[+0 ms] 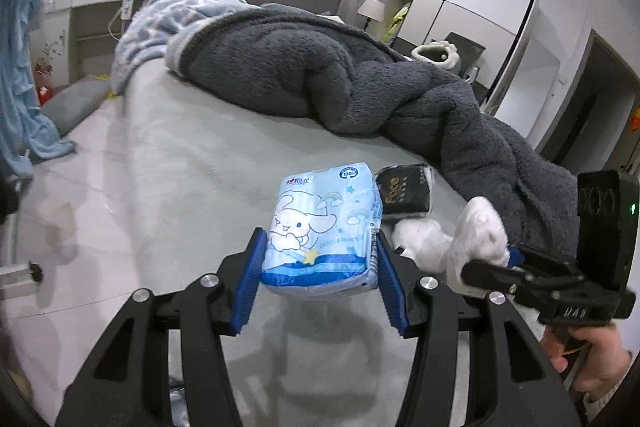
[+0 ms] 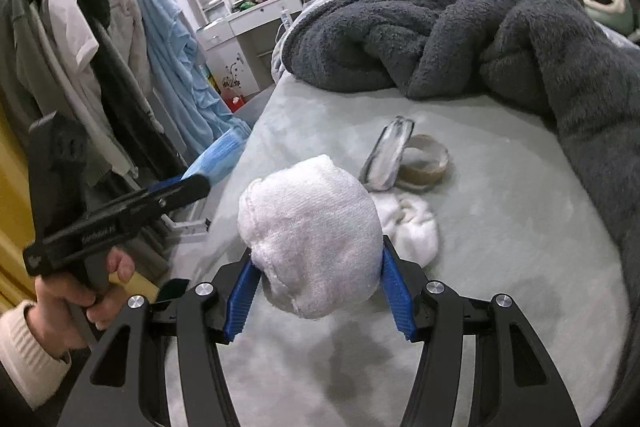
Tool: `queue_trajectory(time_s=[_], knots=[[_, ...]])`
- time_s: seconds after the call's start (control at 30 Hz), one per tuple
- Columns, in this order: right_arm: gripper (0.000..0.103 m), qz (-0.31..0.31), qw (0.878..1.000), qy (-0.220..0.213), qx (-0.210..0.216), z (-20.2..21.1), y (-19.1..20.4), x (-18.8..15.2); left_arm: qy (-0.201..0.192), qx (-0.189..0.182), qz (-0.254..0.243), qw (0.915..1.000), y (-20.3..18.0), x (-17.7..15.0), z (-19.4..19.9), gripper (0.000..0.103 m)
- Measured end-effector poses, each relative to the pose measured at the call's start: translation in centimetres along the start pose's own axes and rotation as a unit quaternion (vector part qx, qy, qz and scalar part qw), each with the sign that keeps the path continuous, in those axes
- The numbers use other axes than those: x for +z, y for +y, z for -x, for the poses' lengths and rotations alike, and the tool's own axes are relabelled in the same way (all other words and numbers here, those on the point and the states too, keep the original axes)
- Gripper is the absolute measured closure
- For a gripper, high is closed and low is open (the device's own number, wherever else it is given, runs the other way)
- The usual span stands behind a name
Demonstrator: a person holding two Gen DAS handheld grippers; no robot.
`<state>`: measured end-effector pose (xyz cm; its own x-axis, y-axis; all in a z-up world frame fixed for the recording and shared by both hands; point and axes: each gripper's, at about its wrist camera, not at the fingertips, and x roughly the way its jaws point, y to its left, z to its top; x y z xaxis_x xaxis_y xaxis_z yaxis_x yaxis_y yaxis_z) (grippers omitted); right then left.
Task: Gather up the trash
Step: 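Carry the wipes pack and tissue over the teal bin and open the left tool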
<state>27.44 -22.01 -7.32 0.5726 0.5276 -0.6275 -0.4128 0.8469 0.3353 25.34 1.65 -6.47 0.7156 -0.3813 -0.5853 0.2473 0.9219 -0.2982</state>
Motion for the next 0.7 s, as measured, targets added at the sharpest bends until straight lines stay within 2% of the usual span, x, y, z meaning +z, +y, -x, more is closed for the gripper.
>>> queue_trajectory(time_s=[0.2,0.43,0.7], knots=[[0.045,-0.022,1.0,-0.004,-0.01,1.2,2.2,-1.2,0.007,0.039,-0.027,0.9988,0.4,-1.7,2.9,0.048],[0.045,-0.004,1.0,-0.005,-0.029,2.3,6.7,-2.1,0.028,0.069,0.01,0.9972,2.9,-4.9,6.1,0.048],[0.045,0.009,1.0,0.004,-0.025,2.7,11.0,-4.0,0.056,0.118,0.012,0.9913,4.7,-8.2,8.6,0.048]])
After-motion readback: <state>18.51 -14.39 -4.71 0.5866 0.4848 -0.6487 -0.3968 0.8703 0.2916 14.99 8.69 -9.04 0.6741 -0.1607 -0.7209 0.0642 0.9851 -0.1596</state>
